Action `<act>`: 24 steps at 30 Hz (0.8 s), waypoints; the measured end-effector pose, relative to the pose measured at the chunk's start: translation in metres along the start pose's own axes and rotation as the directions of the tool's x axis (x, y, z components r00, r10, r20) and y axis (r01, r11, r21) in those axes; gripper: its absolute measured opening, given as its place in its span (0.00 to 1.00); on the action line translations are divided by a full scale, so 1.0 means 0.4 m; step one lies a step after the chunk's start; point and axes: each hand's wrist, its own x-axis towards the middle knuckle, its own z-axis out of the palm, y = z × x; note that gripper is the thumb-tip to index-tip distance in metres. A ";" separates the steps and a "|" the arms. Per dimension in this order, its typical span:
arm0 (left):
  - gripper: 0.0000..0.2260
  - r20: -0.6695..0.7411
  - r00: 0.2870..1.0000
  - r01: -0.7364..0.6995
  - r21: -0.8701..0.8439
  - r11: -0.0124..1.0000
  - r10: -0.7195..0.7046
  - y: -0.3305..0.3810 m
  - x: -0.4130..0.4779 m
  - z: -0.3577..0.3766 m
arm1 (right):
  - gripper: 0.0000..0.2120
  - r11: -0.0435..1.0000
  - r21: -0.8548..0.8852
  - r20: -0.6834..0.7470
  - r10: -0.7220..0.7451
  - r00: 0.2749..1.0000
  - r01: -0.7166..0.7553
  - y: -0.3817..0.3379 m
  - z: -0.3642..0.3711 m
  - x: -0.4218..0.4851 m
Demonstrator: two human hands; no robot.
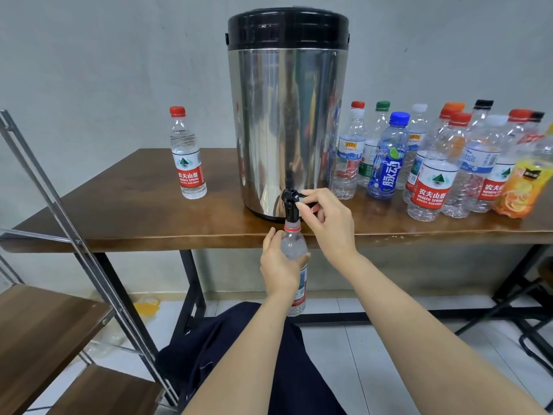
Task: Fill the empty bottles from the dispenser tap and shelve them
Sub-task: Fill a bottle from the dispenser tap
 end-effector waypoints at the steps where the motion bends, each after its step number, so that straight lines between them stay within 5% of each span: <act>1: 0.33 0.000 1.000 -0.008 -0.009 1.000 0.008 -0.006 0.001 0.000 | 0.15 1.000 0.006 -0.001 0.004 1.000 -0.004 0.002 0.002 -0.001; 10: 0.24 -0.008 0.992 -0.127 -0.035 0.991 0.126 -0.050 0.004 0.014 | 0.13 0.996 0.073 -0.051 -0.044 0.998 0.048 0.028 0.021 -0.003; 18: 0.26 -0.005 0.983 -0.186 -0.057 0.981 0.186 -0.080 0.023 0.027 | 0.12 0.991 0.107 -0.079 -0.067 0.995 0.075 0.033 0.030 0.001; 24: 0.24 0.021 0.983 -0.183 -0.056 0.981 0.185 -0.072 0.019 0.016 | 0.12 0.960 -0.104 0.018 -0.260 0.965 0.261 0.044 0.000 0.024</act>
